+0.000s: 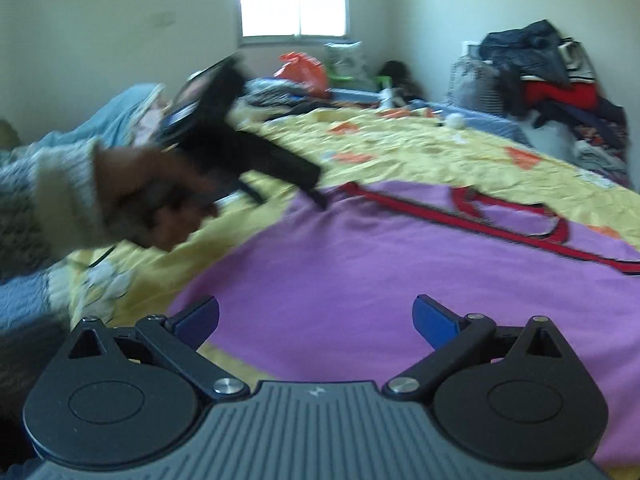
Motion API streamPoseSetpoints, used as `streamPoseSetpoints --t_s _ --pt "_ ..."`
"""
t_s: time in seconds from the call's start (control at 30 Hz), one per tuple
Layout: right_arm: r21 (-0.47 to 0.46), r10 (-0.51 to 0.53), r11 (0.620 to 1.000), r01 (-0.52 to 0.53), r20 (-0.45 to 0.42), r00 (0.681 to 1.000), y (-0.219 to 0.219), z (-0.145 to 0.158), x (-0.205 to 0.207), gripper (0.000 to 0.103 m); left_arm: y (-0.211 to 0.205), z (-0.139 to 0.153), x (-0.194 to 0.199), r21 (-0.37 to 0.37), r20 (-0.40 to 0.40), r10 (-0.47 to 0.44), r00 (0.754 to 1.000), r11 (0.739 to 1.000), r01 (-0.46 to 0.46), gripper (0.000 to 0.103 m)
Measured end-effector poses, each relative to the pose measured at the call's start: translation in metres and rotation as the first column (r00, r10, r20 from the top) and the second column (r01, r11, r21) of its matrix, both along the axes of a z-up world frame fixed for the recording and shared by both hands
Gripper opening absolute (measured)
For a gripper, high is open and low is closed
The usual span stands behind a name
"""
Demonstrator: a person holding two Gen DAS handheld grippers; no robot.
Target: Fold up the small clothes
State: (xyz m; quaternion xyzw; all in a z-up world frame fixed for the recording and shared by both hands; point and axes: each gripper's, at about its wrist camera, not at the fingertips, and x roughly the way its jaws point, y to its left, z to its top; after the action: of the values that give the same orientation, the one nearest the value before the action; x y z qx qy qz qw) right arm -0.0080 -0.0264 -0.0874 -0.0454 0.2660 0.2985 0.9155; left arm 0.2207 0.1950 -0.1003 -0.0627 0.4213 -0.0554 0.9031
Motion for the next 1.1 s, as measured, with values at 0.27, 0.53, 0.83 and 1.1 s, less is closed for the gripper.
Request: streamPoseSetpoints --t_s 0.27,0.53,0.83,1.1 --pt "0.010 -0.029 0.999 0.030 -0.071 0.997 0.011 -0.012 -0.007 0.103 -0.029 -0.005 0.011 0.081 0.017 -0.032 0.999 0.996 0.031 0.103" --pt "-0.060 -0.005 0.998 0.003 -0.026 1.000 0.033 -0.011 -0.018 0.103 -0.041 -0.007 0.018 0.099 0.025 -0.067 0.997 0.993 0.064 0.103" --pt "-0.269 0.082 0.962 -0.055 0.091 0.992 0.079 -0.026 -0.040 0.103 -0.013 -0.002 0.006 -0.101 0.006 -0.169 0.986 0.980 0.169 0.103" --pt "-0.257 0.062 0.966 -0.039 0.082 0.995 0.077 -0.026 -0.032 0.103 0.062 -0.026 0.030 -0.636 -0.010 -0.232 0.973 0.752 0.173 0.103"
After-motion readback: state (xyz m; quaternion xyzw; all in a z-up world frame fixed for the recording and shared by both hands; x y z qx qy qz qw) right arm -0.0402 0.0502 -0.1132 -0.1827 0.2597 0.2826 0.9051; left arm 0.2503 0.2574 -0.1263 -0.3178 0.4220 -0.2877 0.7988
